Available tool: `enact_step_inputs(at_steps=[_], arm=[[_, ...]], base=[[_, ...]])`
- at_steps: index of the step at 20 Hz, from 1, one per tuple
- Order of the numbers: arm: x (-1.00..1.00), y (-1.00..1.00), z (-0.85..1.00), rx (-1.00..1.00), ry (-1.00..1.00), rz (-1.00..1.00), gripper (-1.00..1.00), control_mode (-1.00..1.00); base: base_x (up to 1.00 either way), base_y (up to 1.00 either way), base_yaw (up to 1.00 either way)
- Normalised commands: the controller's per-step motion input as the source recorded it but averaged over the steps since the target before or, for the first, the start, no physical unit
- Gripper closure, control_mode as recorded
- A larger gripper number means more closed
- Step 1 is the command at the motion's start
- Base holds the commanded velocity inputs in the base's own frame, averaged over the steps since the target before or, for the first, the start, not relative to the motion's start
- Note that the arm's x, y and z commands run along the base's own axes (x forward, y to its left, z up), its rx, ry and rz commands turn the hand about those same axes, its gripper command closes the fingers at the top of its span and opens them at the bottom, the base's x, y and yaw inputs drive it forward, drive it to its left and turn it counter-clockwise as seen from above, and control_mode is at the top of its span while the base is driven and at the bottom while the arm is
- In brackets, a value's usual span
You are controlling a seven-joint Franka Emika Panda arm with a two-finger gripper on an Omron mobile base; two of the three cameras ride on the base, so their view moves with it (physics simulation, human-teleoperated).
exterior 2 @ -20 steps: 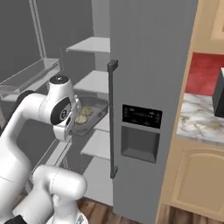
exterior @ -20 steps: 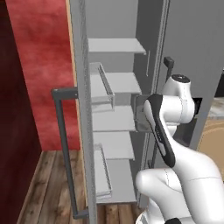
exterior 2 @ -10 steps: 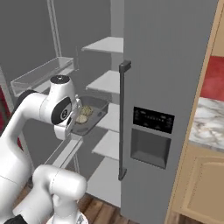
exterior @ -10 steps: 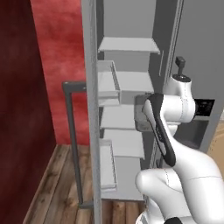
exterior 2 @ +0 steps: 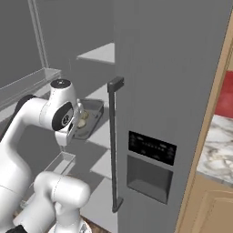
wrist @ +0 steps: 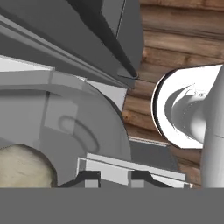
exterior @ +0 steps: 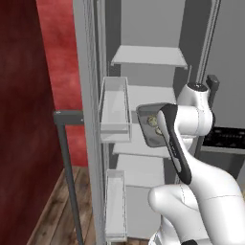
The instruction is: Place two dumplings into each of the tupperware containers and then place the containers in the fridge.
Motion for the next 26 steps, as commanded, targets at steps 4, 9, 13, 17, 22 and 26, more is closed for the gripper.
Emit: enact_step_inputs(at_steps=[4, 9, 13, 17, 22, 26], arm=[[0.00, 0.00, 0.00, 0.00, 0.00, 0.00, 1.00, 1.00], [0.00, 0.00, 0.00, 0.00, 0.00, 0.00, 1.00, 1.00], [0.00, 0.00, 0.00, 0.00, 0.00, 0.00, 1.00, 1.00], [0.00, 0.00, 0.00, 0.00, 0.00, 0.00, 1.00, 1.00], [0.00, 0.00, 0.00, 0.00, 0.00, 0.00, 1.00, 1.00], [0.00, 0.00, 0.00, 0.00, 0.00, 0.00, 1.00, 1.00]], base=[[0.10, -0.31, 0.01], [0.11, -0.15, -0.02], [0.43, -0.07, -0.04], [0.37, -0.02, -0.02], [0.45, 0.00, -0.04], [0.20, 0.00, -0.04]])
